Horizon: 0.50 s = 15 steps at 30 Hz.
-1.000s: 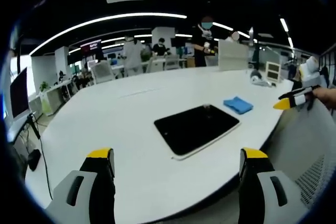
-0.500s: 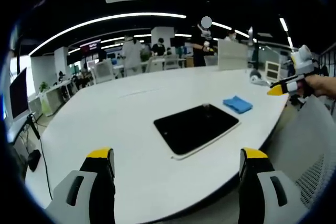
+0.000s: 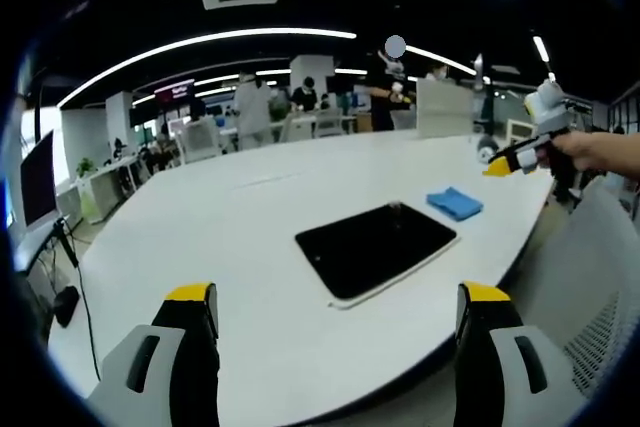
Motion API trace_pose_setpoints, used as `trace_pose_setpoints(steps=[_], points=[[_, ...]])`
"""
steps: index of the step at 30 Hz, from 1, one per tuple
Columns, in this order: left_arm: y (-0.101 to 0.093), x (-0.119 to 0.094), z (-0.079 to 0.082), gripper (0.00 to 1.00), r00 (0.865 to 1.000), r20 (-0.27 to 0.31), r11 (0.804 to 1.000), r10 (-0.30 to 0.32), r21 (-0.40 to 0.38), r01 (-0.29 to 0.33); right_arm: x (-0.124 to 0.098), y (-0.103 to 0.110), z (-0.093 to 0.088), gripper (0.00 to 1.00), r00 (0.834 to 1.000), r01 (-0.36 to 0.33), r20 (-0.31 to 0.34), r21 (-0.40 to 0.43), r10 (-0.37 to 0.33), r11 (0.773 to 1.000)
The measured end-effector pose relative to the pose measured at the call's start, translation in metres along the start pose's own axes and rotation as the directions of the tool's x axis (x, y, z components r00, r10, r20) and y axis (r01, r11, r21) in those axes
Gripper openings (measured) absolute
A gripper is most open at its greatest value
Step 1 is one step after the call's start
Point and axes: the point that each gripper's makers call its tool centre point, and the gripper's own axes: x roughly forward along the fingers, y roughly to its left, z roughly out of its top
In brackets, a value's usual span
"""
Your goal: Wipe the mirror surface with the cleaning cloth until all visible marks leave the cleaned area.
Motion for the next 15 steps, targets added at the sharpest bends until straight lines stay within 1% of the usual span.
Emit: trace_pose_setpoints(steps=[2, 4, 5, 10, 11, 12, 13, 14, 15], points=[[-0.001, 0.001, -0.002, 0.99, 1.000, -0.016, 1.000, -0.005, 0.002, 0.005, 0.007, -0.001, 0.003, 0.47, 1.000, -0.007, -0.005, -0.015, 0.007, 1.000], [0.000, 0.001, -0.001, 0.99, 1.000, -0.010, 1.000, -0.006, 0.002, 0.006, 0.016, -0.001, 0.004, 0.46, 1.000, -0.016, -0.017, -0.048, 0.015, 0.999], [0.000, 0.001, -0.001, 0.99, 1.000, -0.005, 1.000, -0.004, 0.001, 0.004, 0.020, -0.001, 0.005, 0.45, 1.000, -0.020, -0.020, -0.049, 0.019, 0.999], [0.002, 0.001, -0.003, 0.99, 1.000, -0.022, 1.000, 0.009, -0.003, -0.009, 0.042, -0.005, -0.004, 0.42, 0.998, -0.033, -0.063, -0.033, 0.031, 0.999], [0.002, 0.001, -0.003, 0.99, 1.000, -0.021, 1.000, 0.008, -0.002, -0.009, 0.047, -0.008, -0.009, 0.42, 0.996, -0.034, -0.083, -0.037, 0.030, 0.999], [0.002, 0.001, -0.003, 0.99, 1.000, -0.018, 1.000, 0.008, -0.001, -0.008, 0.051, -0.010, -0.011, 0.42, 0.995, -0.034, -0.091, -0.027, 0.031, 0.999], [0.002, 0.001, -0.003, 0.99, 1.000, -0.016, 1.000, 0.006, -0.002, -0.006, 0.056, -0.010, -0.013, 0.42, 0.995, -0.044, -0.092, 0.019, 0.045, 0.999], [0.002, 0.001, -0.003, 0.99, 1.000, -0.018, 1.000, 0.005, -0.002, -0.005, 0.058, -0.012, -0.013, 0.41, 0.995, -0.045, -0.089, 0.032, 0.048, 0.998], [0.002, 0.001, -0.003, 0.99, 1.000, -0.021, 1.000, 0.006, -0.001, -0.006, 0.062, -0.014, -0.013, 0.40, 0.995, -0.041, -0.090, 0.021, 0.043, 0.999]])
